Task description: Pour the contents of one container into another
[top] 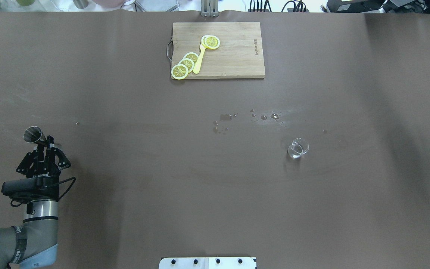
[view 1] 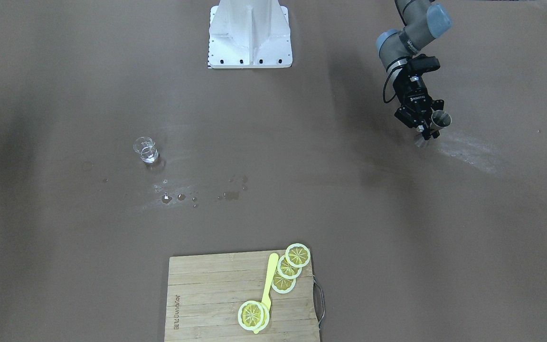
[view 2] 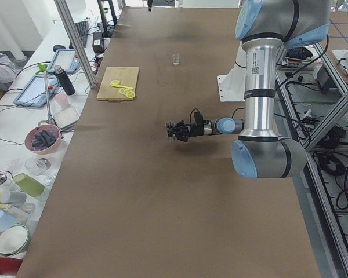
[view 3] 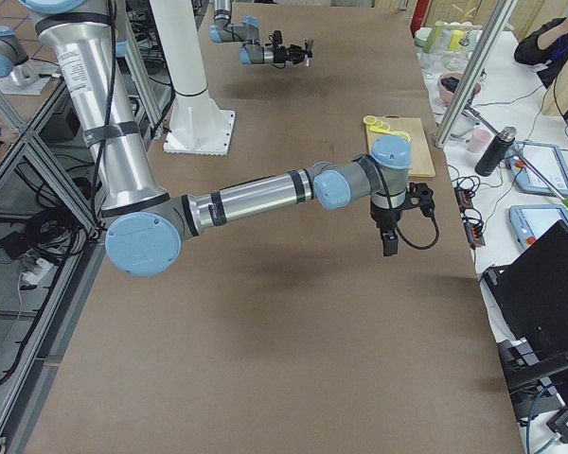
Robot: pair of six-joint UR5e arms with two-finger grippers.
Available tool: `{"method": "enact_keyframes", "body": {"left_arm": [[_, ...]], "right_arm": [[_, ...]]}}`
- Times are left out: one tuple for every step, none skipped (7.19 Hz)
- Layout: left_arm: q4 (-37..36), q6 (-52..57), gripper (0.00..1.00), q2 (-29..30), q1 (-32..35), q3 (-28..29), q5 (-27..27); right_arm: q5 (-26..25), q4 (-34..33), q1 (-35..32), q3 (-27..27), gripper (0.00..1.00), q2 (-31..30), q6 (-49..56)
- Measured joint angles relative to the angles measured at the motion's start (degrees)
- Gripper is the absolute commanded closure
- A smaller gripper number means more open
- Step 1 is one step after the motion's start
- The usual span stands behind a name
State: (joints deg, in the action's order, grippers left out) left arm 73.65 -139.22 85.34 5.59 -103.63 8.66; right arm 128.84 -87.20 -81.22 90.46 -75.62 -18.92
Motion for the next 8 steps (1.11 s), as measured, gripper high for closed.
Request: {"method": "enact_keyframes", "body": {"left_arm": [[0.0,0.0,1.0,0.05,-0.22,0.92,0.01],[0.06,-0.13,1.0,0.08,-0.34,1.44,-0.02],[0.17,-1.17,1.0,0.08,-0.51,1.63,-0.06],[0.23,-2.92,1.0,0.09,-0.82,1.75,-0.14],[0.27,-3.94,1.0,0.09,-1.22,1.95,-0.24],[0.32,-4.8,1.0,0.09,-1.68,2.15,-0.28],[0.34,-5.59,1.0,0.09,-1.96,2.33,-0.3],[0.33,-5.96,1.0,0.09,-2.14,2.49,-0.31]], "right_arm": [[2.28,-0.86,-2.25,0.01,0.0,-2.58,0.0],[4.17,-0.86,-4.16,-0.01,0.0,-6.41,0.08],[4.92,-0.81,-5.16,-0.17,0.0,-9.16,0.13],[5.12,-0.91,-5.53,-0.38,0.0,-10.45,0.06],[5.22,-0.97,-5.65,-0.9,0.0,-11.13,-0.12],[5.31,-0.8,-5.67,-1.57,0.0,-11.62,-0.11],[5.44,-0.71,-5.7,-1.91,0.0,-12.01,0.02],[5.47,-0.69,-5.7,-2.15,0.0,-12.29,0.12]]}}
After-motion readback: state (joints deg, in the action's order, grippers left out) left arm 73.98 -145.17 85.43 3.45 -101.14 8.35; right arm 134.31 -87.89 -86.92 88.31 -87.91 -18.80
